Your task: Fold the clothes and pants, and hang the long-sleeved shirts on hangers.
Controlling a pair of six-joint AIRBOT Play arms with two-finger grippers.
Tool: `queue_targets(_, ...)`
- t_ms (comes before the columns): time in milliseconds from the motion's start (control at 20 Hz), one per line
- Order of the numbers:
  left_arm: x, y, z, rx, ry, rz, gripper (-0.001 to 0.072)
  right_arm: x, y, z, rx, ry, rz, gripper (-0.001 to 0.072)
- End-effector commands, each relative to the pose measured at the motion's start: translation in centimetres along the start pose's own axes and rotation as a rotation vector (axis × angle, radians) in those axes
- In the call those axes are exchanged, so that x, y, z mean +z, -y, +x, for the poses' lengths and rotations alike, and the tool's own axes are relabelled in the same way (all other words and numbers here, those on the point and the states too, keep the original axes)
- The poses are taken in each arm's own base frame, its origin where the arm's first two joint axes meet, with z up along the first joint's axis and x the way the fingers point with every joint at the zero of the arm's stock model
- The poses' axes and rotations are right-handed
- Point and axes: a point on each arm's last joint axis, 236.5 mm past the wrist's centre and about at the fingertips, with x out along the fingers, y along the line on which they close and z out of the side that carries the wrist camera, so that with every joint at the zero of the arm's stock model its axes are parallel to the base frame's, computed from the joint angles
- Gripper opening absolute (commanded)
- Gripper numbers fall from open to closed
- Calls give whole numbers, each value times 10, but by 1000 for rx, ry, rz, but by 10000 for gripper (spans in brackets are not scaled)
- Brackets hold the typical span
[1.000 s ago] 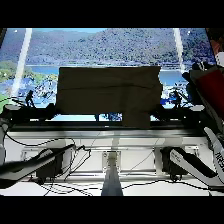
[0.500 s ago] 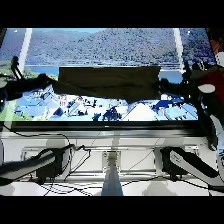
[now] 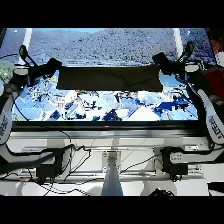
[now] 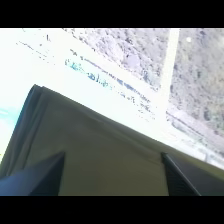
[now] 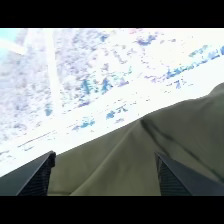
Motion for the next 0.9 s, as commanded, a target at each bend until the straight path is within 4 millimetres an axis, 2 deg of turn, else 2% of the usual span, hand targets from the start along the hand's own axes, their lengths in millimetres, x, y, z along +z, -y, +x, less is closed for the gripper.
queue_targets(0, -9, -7, 8, 18, -39, 86, 706, 4, 14, 14, -43, 4, -47, 691)
queue_targets(150, -4, -30, -10, 24, -79, 73, 700, 0, 19, 13, -67, -19, -122, 690)
queue_targets(250, -6, -56, -24, 42, -125, 23, 689, -5, 19, 13, -66, -41, -133, 690)
queue_targets(350, -19, -84, -35, 90, -201, 2, 682, -9, 18, 12, -61, -56, -132, 689)
queue_targets(450, -40, -96, -34, 92, -284, -26, 628, -13, 16, 13, -55, -71, -133, 689)
queue_targets(650, -73, -82, -4, 52, -387, -25, 628, -24, 8, 11, -27, -129, -162, 689)
queue_targets(750, -78, -67, 12, 30, -411, 12, 621, -16, -8, 8, 6, -135, -236, 688)
queue_targets(850, -80, -49, 27, 6, -423, 67, 514, -5, -30, 6, 40, -118, -269, 673)
